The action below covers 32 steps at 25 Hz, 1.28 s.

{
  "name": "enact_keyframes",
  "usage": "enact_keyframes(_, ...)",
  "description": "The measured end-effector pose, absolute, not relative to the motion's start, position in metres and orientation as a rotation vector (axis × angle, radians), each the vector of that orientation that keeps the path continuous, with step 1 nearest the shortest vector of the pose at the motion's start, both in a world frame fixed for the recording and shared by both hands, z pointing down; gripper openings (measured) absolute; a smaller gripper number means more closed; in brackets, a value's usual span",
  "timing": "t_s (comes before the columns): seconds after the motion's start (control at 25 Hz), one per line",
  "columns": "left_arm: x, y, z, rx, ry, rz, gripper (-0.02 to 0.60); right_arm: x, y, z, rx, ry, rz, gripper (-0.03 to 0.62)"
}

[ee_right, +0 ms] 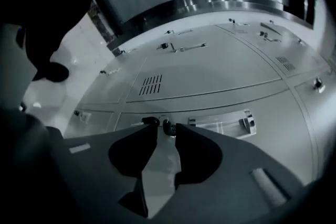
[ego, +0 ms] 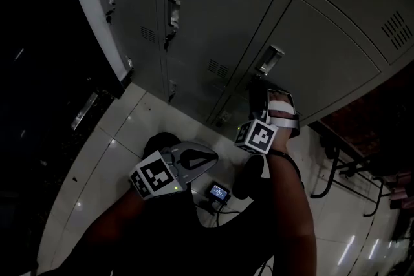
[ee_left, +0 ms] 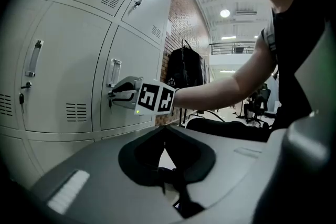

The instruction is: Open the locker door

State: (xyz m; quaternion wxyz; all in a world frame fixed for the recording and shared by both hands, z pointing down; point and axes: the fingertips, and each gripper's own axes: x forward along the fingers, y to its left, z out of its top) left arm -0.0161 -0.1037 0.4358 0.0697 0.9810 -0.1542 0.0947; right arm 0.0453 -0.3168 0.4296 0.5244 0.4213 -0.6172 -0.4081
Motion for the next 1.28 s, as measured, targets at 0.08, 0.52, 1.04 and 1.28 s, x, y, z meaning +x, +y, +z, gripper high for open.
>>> enact_keyframes(0.08, -0.017, -0.104, 0.435, 2.95, -0.467, 0.283, 0.011, 0.047, -0.322, 0.433, 1.007, -1.423, -1.001, 0.048)
enact_keyframes(0.52, -0.018, -0.104, 0.439, 2.952, -0.467, 0.304, 0.011, 0.04, -0.221, 0.432, 0.961, -1.487, -1.109, 0.04)
enact_keyframes(1.04, -0.003, -0.103, 0.446, 2.952, -0.451, 0.378, 0.011, 0.113, -0.094, 0.432, 1.007, -1.519, -1.04, 0.048)
enact_keyframes(1.28, 0.007, -0.101, 0.447, 2.956, -0.427, 0.393, 0.011, 0.155, -0.07, 0.433, 1.063, -1.456, -0.951, 0.052)
